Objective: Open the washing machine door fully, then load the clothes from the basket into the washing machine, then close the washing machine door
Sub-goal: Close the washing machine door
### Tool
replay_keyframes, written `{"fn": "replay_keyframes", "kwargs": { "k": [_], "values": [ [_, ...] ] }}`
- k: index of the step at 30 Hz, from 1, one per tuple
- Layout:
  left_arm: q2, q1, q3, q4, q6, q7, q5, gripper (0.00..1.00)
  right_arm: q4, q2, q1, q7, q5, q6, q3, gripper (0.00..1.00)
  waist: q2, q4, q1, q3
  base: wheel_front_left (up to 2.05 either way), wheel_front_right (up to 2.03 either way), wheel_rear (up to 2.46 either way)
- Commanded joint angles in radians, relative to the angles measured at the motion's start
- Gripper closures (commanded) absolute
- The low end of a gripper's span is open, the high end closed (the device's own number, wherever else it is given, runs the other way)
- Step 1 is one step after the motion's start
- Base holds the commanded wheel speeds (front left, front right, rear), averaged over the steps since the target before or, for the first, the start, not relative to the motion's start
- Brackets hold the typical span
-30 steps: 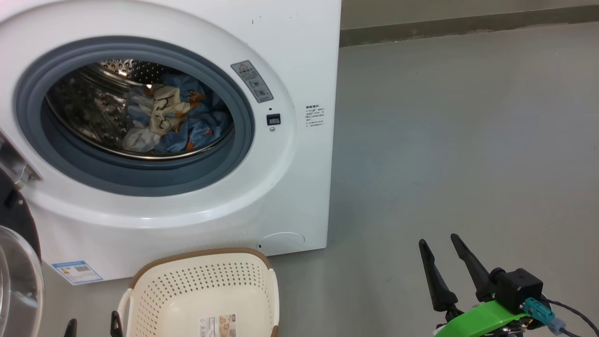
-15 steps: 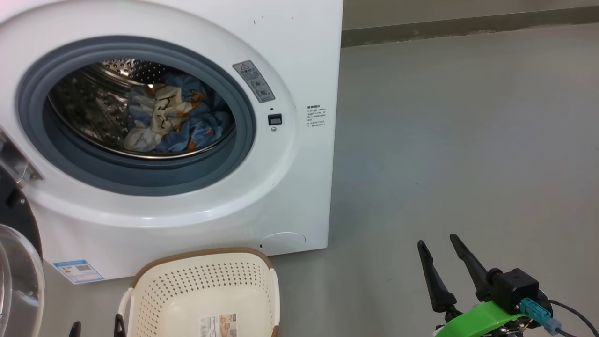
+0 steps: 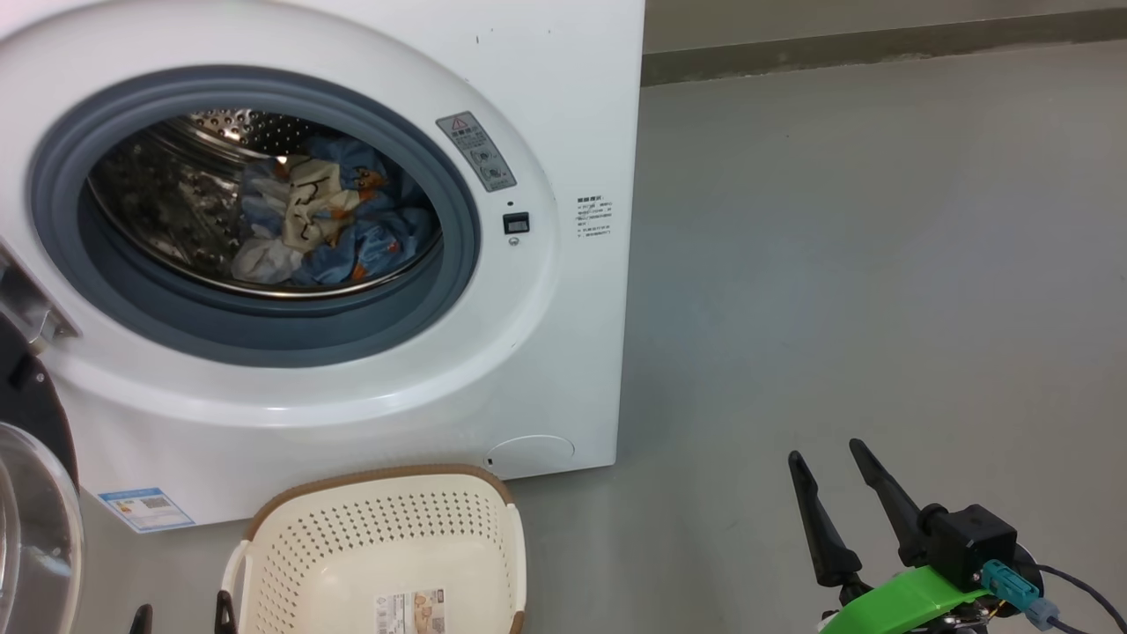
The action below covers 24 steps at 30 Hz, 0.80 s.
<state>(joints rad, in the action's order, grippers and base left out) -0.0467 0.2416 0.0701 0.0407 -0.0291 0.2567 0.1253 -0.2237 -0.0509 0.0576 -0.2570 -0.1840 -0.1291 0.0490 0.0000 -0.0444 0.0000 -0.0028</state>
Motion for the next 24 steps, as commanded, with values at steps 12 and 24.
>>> {"fn": "replay_keyframes", "kwargs": {
  "k": [12,24],
  "values": [
    [-0.004,-0.028,0.025,-0.025,0.01,0.005,0.009,0.0,0.029,0.001,0.008,-0.005,0.001,-0.002,0.017,0.0,0.0,0.0,0.0,0.006,-0.19,0.19,0.0],
    [-0.004,-0.043,0.023,-0.02,0.017,0.005,-0.001,0.0,0.027,0.001,0.007,-0.005,-0.012,-0.002,0.011,0.0,0.0,0.0,0.0,0.016,-1.61,1.61,0.0]
  ]
}}
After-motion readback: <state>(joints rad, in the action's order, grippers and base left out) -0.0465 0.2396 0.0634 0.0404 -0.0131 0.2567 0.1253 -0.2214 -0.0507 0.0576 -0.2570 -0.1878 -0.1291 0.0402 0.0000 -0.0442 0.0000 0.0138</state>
